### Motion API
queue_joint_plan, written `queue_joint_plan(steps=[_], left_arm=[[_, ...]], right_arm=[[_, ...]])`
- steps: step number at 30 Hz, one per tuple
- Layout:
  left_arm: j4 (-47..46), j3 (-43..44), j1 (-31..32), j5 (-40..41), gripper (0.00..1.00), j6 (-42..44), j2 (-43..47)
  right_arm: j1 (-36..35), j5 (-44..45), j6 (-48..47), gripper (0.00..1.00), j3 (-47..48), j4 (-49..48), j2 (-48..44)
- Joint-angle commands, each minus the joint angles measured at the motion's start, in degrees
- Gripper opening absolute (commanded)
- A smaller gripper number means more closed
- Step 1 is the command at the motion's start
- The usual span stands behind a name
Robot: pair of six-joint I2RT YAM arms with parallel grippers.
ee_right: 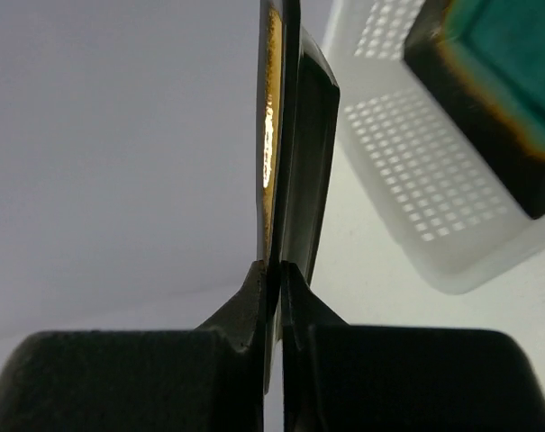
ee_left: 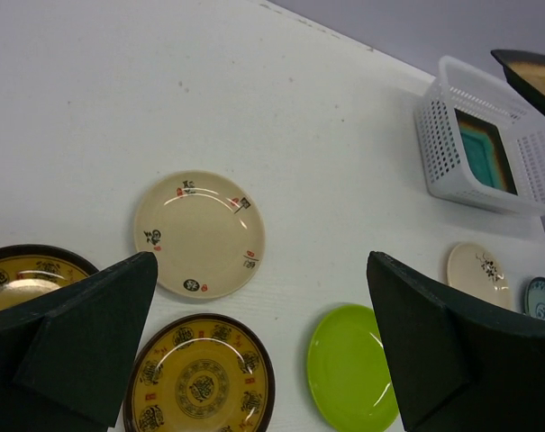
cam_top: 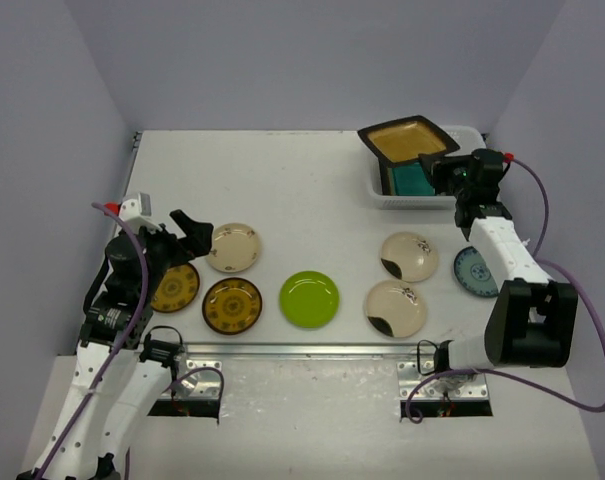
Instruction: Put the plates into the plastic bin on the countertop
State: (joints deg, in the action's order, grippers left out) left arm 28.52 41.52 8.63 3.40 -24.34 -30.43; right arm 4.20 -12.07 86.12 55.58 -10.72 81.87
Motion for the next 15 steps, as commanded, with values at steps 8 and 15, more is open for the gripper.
queue_joint_plan(steps=[8,15], left_arm=[[-1.9,0.0,2.3,0.6,1.0,-0.1,1.0],[-1.8,0.1,2.5,0.6,1.0,-0.1,0.8]], right_arm=[[-0.7,27.7,6.9,0.0,-6.0,-6.4,-4.6],[-0.6,31.9,5.6,0.0,-1.3,-4.2,1.1]])
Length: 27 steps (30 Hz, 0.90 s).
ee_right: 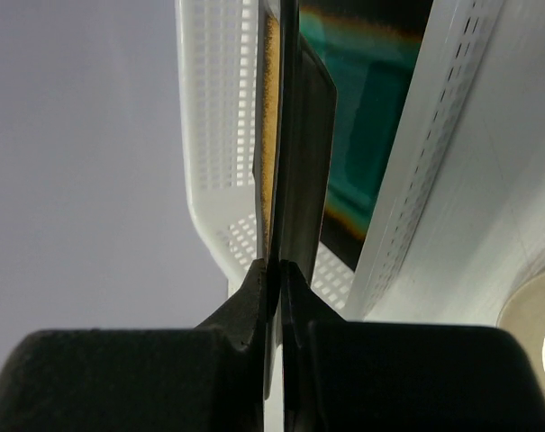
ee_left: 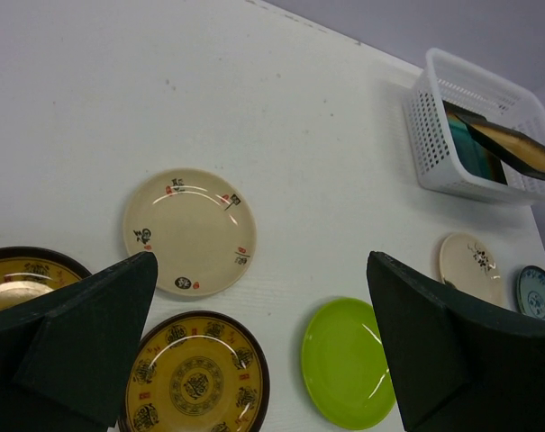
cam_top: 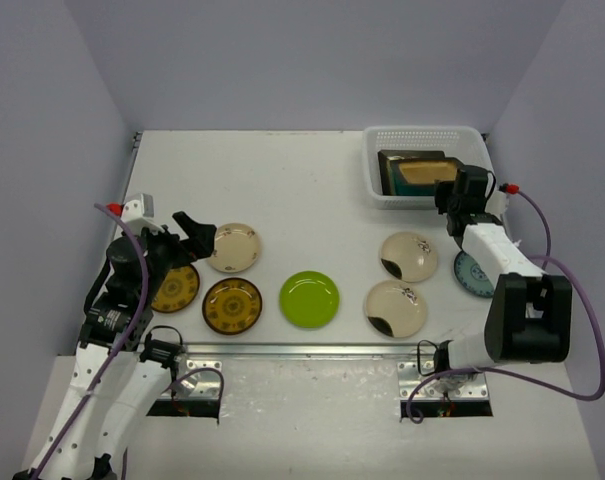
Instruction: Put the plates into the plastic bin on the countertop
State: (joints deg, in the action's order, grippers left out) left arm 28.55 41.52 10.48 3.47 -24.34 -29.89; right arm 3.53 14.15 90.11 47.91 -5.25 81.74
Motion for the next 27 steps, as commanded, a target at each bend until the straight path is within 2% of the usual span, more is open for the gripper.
queue_joint_plan(steps=[1,5,8,15,23,27], left_arm=[[-1.8,0.1,0.7,0.5,1.0,-0.1,0.2],[-1.7,0.1,0.8,0.4,1.0,-0.1,-0.2],[-1.8,0.1,0.9,0.3,1.0,-0.1,-0.5],[-1.7,0.1,0.9,0.4,1.0,-0.1,-0.2],[-1.7,0.2,1.0,0.4,1.0,-0.1,-0.2],[-1.7,0.2,1.2,0.4,1.0,-0.1,0.1]], right_arm=[[0.0,5.7,-0.1,0.0,6.4,-11.9,1.7],[-0.3,6.5,-2.6,0.0,7.5,-12.0,2.5],[-0.4,5.9,-0.9,0.0,5.8,-13.5,2.1],[-0.8,5.1,2.0,0.0,-1.3,-22.8,2.3],[-1.2,4.6,4.8,0.0,-1.9,-23.3,5.3],[-1.2,4.1,5.3,0.0,0.2,-19.9,7.4]])
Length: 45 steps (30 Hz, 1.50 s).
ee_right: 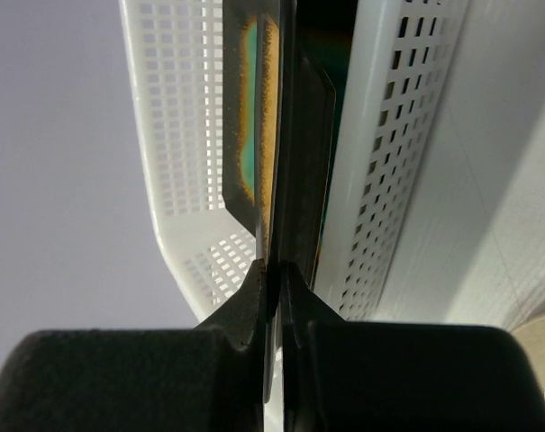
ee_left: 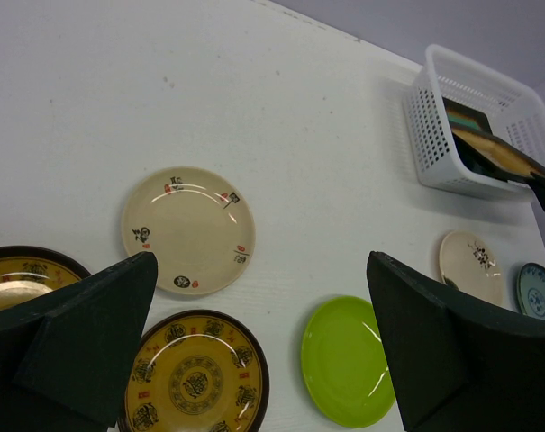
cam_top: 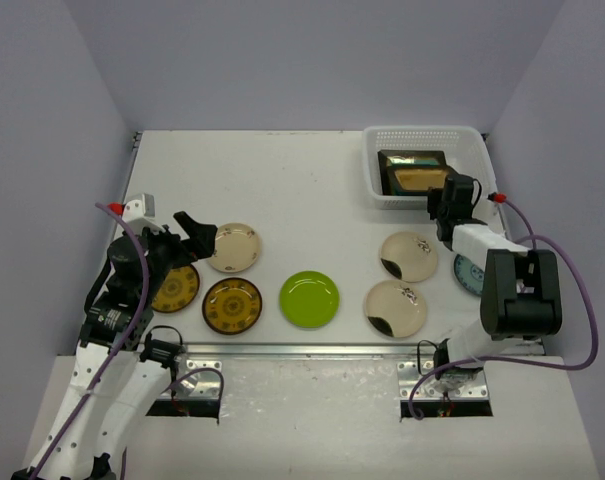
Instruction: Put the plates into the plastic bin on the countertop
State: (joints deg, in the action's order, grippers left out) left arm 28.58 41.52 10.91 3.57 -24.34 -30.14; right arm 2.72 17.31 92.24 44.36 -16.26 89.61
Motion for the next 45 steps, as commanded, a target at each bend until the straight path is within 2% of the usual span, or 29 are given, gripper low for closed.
queue_joint_plan(steps=[1,5,12,19,22,23,29,32,35,40,45], left_arm=[[-1.7,0.2,0.8,0.4,1.0,-0.1,0.4],[-1.6,0.2,1.0,0.5,1.0,-0.1,0.5],[-1.5,0.2,1.2,0.5,1.0,-0.1,0.6],[-1.5,0.2,1.4,0.7,1.0,-0.2,0.8],[-1.5,0.2,1.4,0.7,1.0,-0.2,0.7],[-1.5,0.2,1.5,0.7,1.0,-0.2,0.8],[-1.6,0.2,1.7,0.6,1.0,-0.2,0.7],[-1.6,0.1,1.7,0.8,1.0,-0.2,0.7],[-1.6,0.1,1.7,1.0,1.0,-0.3,0.6],[-1.5,0.1,1.7,1.7,1.0,-0.4,-0.4],[-1.7,0.2,1.7,1.1,1.0,-0.6,-2.3]], right_arm=[[-0.4,0.9,3.6,0.0,4.5,-7.3,0.1],[-0.4,1.3,5.0,0.03,6.9,-1.6,1.9],[-0.4,-0.6,4.6,0.09,11.3,1.0,4.8],[-0.3,-3.2,3.7,0.29,17.4,7.9,8.5],[-0.2,-3.3,2.9,0.34,17.6,9.8,8.6],[-0.2,-3.3,2.8,0.38,17.5,10.6,8.5],[-0.3,-3.2,1.4,0.75,18.1,16.5,6.6],[-0.3,-3.4,0.3,0.89,19.4,21.3,5.2],[-0.3,-6.1,-0.2,0.98,18.8,19.9,3.3],[-0.5,-9.9,-4.5,0.99,21.6,21.2,1.3],[-0.7,-17.6,-9.1,0.99,22.7,21.8,-3.1]])
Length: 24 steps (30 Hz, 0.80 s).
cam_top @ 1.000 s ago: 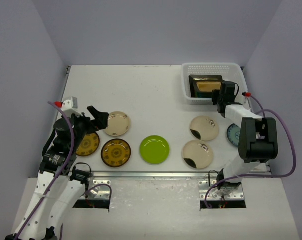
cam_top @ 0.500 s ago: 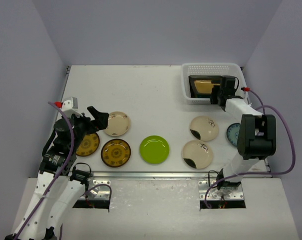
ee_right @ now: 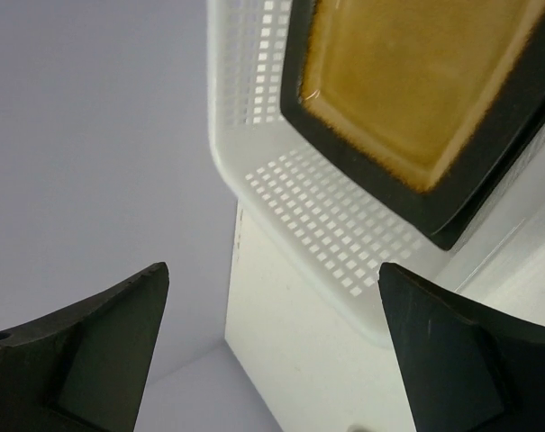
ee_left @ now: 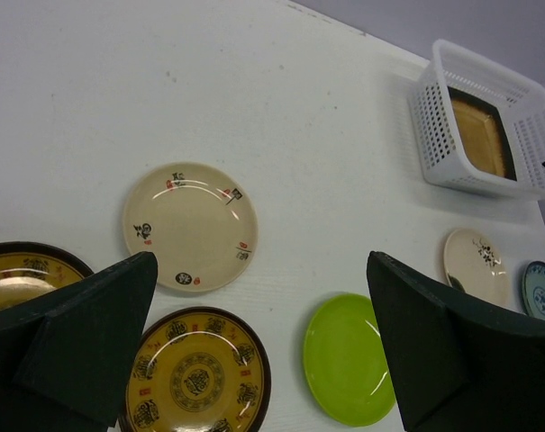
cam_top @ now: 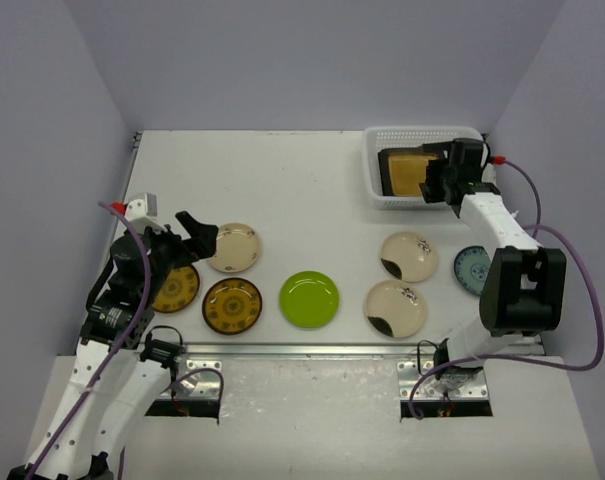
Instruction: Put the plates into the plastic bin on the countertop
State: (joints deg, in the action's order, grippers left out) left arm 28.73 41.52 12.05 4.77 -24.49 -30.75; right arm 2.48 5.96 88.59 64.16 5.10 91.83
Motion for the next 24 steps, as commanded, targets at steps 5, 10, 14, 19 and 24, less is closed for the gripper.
queue_joint_plan(steps=[5,10,14,19,24], left_arm=[[-1.9,1.7,0.6,-6.3,1.0,-1.4,-7.7],[-13.6,-0.8,0.9,-27.7,1.0,-8.3,-18.4],[-23.5,-0.2,6.8,-28.9,1.0,-12.2,-28.1],[-37.5,6.0,16.9,-25.4,1.0,-18.3,-45.2],[-38.6,23.4,25.8,-25.7,1.0,-20.0,-70.4]], right_arm=[[-2.8,-24.1,-22.3,0.99,3.3,-4.6,-9.4],[-9.0,-34.2,-41.9,0.99,-1.2,7.0,-18.2],[-9.6,-30.8,-44.6,0.99,-15.1,6.9,-31.7],[-9.6,-23.8,-49.0,0.99,-21.1,17.0,-43.4],[-9.6,-20.0,-52.1,0.99,-21.1,28.5,-54.2]])
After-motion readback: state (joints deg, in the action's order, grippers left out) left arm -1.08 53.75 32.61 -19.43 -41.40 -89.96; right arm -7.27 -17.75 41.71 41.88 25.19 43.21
